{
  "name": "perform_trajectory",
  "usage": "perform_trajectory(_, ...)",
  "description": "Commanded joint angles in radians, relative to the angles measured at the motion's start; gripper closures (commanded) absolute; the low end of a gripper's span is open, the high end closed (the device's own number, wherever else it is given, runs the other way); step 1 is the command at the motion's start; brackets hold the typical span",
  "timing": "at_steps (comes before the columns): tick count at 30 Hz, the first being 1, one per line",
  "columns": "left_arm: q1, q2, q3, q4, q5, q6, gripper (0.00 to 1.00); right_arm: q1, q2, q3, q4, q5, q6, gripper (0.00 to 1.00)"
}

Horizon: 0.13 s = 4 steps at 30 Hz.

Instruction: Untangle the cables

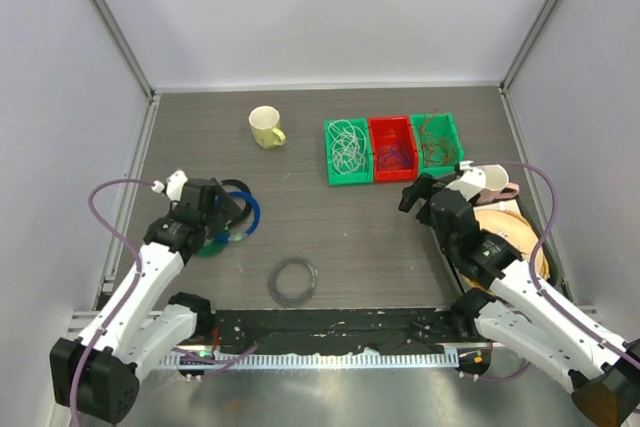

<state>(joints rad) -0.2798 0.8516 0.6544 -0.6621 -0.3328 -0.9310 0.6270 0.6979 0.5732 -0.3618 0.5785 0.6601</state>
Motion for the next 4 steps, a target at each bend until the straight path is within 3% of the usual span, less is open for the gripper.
perform_trajectory(1, 0.005, 0.03, 0.047, 0.036, -0.037, 0.012, 0.0, 0.004, 0.017, 0.002, 0.089, 0.05, -0.03, 0.04)
perform_trajectory(4, 0.005, 0.033, 0.054, 0.042, -0.051, 0.02, 0.0, 0.004, 0.025, -0.001, 0.116, 0.069, -0.042, 0.02)
